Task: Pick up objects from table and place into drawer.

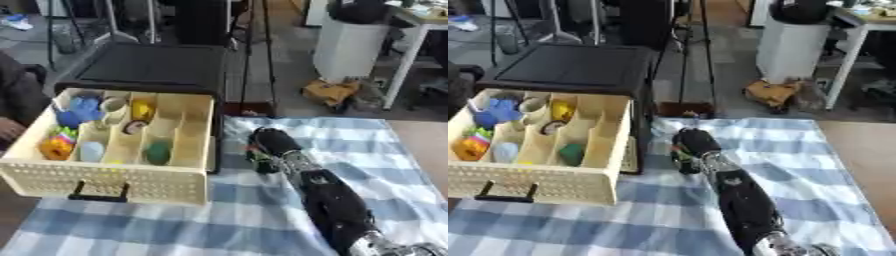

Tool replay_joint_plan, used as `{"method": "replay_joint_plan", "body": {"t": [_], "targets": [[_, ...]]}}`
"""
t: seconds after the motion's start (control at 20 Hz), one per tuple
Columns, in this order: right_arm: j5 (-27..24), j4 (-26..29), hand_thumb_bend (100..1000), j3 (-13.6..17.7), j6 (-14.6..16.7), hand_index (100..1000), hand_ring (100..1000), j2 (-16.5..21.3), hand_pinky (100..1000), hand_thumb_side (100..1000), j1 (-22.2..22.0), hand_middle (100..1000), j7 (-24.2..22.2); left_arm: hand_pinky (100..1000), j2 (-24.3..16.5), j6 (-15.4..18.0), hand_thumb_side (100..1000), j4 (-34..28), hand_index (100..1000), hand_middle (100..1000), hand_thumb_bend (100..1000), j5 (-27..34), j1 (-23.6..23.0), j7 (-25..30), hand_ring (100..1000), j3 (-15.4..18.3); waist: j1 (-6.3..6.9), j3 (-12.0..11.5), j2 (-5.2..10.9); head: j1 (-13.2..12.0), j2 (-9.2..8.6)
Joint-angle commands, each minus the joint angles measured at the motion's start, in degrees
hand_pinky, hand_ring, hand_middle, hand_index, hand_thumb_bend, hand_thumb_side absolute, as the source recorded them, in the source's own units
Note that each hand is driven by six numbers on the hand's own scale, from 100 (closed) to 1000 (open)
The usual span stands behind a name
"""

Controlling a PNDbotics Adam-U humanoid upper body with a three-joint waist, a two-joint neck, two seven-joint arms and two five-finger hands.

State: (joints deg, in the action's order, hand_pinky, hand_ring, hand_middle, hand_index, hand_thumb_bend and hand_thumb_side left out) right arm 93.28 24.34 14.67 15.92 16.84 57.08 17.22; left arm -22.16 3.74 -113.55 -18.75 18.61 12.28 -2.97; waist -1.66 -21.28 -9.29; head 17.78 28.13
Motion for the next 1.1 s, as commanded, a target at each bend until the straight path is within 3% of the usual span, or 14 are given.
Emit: {"method": "replay_joint_plan", "body": {"t": [0.05, 0.35, 1.1], "targets": [[1.5, -2.0, 100, -0.9, 0.5, 366, 183, 1.5, 100, 132, 0.0, 327, 2.8, 100, -0.6, -0.1, 1000, -1.0, 777, 100, 100, -0.3, 0.3, 0.1, 100, 0.7, 0.24, 0.2, 0.37, 0.2, 0.29], [1.9, 0.2, 100, -0.9, 3.3, 364, 181, 1.6, 100, 100, 1.2, 325, 3.6, 100, -0.7, -0.3, 1000, -1.0, 777, 100, 100, -0.5, 0.0, 0.3, 100, 0.8, 0.02, 0.9, 0.84, 0.0, 0.49], [-3.7, 8.4, 100, -0.9, 12.0, 366, 181, 1.4, 100, 100, 2.1, 328, -1.5, 100, -1.5, -1.2, 1000, -1.0, 778, 100, 100, -0.7, -2.2, 1.1, 100, 1.0, -0.59, 4.0, 4.01, -0.4, 1.89]]}}
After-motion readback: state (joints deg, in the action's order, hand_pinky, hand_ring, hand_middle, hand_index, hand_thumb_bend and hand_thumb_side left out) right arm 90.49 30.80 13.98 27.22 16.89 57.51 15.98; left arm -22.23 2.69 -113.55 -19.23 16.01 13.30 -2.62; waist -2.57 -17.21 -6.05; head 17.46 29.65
